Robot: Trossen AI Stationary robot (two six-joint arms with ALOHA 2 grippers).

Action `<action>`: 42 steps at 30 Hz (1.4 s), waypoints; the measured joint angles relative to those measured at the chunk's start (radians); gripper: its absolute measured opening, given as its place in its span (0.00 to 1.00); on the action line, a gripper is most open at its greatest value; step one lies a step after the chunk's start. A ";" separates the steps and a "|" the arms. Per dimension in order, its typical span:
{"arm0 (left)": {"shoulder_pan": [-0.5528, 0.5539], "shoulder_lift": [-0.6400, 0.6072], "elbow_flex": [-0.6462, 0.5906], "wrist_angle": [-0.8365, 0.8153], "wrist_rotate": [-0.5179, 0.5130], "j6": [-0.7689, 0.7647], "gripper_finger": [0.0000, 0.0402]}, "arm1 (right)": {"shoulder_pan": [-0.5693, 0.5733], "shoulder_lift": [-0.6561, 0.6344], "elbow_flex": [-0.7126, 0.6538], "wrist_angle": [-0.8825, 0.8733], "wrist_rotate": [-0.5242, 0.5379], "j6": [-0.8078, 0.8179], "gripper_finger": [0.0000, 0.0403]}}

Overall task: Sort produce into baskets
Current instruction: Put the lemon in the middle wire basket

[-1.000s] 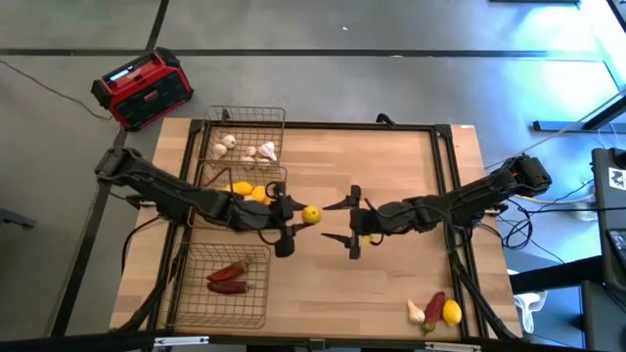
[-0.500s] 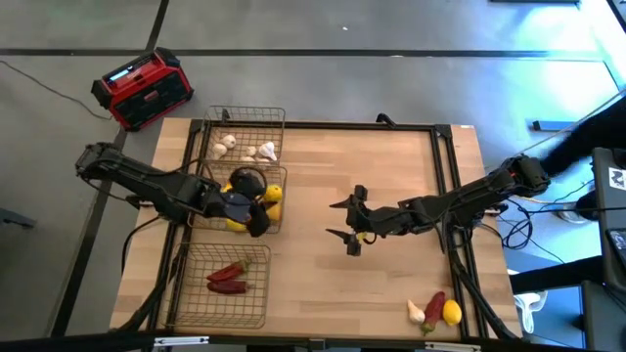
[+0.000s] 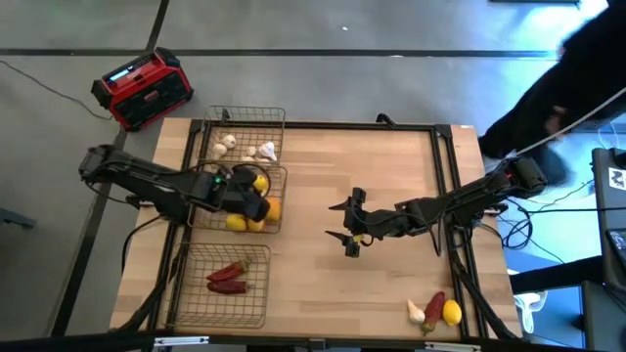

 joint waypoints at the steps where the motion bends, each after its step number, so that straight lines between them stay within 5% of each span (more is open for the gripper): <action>1: 0.010 0.010 0.000 -0.003 0.000 -0.005 0.44 | 0.000 0.000 0.000 0.000 0.000 0.000 0.76; 13: 0.100 0.171 0.000 0.000 0.022 -0.094 0.44 | 0.000 0.000 0.000 -0.002 0.000 0.000 0.76; 25: 0.149 0.291 -0.001 0.001 0.021 -0.007 0.53 | 0.000 0.000 0.000 -0.007 -0.001 0.000 0.76; 34: 0.153 0.302 -0.001 0.004 0.018 0.008 0.69 | 0.000 0.000 0.000 -0.007 -0.001 0.000 0.76; 42: 0.130 0.274 -0.001 -0.005 0.023 0.058 0.71 | 0.000 0.000 0.000 -0.007 -0.001 -0.001 0.76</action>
